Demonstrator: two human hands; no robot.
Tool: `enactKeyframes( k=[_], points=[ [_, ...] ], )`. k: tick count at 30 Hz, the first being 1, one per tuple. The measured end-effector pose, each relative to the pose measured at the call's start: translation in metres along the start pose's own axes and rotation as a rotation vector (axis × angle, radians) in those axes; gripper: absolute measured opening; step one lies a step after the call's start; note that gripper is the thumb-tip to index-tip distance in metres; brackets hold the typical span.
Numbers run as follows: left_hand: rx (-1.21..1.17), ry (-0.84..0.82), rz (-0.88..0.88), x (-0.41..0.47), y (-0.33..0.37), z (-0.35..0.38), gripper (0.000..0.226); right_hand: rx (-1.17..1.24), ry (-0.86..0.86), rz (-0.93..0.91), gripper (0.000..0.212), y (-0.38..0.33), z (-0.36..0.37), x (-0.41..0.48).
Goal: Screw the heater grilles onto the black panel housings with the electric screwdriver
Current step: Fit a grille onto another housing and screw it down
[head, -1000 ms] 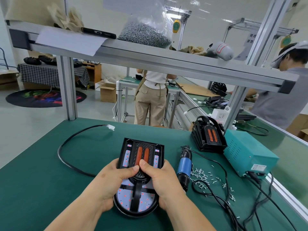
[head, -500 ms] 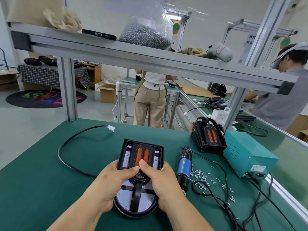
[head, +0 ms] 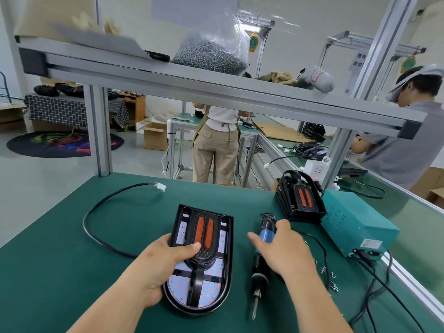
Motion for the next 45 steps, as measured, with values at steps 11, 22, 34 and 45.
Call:
enactKeyframes(
  k=[11, 22, 34, 45],
  points=[
    [-0.067, -0.017, -0.009, -0.001, 0.002, 0.004, 0.032, 0.341, 0.011, 0.102, 0.052, 0.013, 0.013, 0.006],
    [0.057, -0.070, 0.001, -0.005, 0.015, -0.005, 0.032, 1.737, 0.090, 0.328, 0.010, 0.025, 0.007, 0.007],
    [0.823, 0.573, 0.646, -0.063, 0.087, 0.019, 0.055, 1.888, -0.181, 0.196, 0.033, 0.007, 0.015, 0.004],
    [0.511, -0.069, 0.159, 0.030, 0.034, 0.186, 0.066, 1.937, -0.311, 0.008, 0.044, -0.009, 0.006, 0.002]
  ],
)
Point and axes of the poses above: each hand's wrist, its own x-axis towards the middle knuckle, its own z-axis out of the palm, y = z × x, the point moved 8 cm from there along x, towards the middle knuckle, and after that the axes turned 5 degrees about -z, right-handed, at the moved point
